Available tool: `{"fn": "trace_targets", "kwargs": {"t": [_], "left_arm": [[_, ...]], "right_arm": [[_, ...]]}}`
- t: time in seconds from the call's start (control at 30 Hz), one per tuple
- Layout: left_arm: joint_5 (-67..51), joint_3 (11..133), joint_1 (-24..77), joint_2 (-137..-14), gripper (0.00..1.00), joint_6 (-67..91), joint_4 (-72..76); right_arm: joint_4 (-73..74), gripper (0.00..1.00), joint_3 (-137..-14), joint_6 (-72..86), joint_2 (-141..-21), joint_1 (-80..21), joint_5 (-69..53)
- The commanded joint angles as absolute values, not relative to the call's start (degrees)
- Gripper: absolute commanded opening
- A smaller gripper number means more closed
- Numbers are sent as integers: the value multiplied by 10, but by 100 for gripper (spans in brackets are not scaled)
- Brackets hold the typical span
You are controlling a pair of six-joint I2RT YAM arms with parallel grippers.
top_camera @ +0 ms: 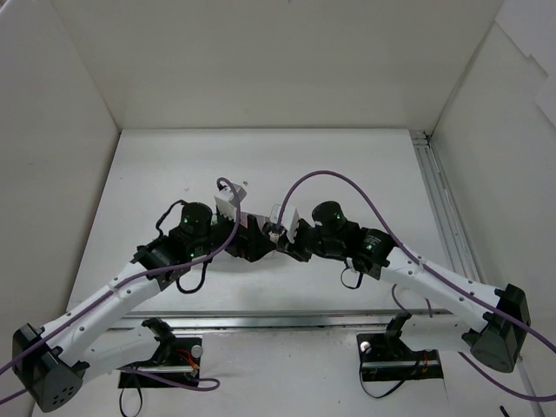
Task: Sort the stationery into containers
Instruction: Place the stationery in the storage box.
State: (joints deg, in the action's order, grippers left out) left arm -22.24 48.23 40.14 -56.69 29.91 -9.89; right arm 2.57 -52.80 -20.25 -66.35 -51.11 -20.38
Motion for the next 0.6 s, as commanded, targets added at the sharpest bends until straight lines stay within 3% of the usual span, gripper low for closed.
{"fn": "trace_targets", "kwargs": {"t": [0.0, 0.3, 0.5, 0.57], "left_arm": [[-213, 510, 403, -562, 82, 308, -51], [-257, 511, 403, -611, 69, 310, -15], [-273, 513, 403, -630, 47, 313, -9], [-285, 511, 403, -631, 35, 316, -4]], "right_arm": [[-12, 0, -544, -210, -658, -519, -207], [-32, 0, -555, -214, -659, -527, -187], [-71, 0, -548, -209, -653, -530, -175], [-93, 0, -541, -206, -651, -529, -163]]}}
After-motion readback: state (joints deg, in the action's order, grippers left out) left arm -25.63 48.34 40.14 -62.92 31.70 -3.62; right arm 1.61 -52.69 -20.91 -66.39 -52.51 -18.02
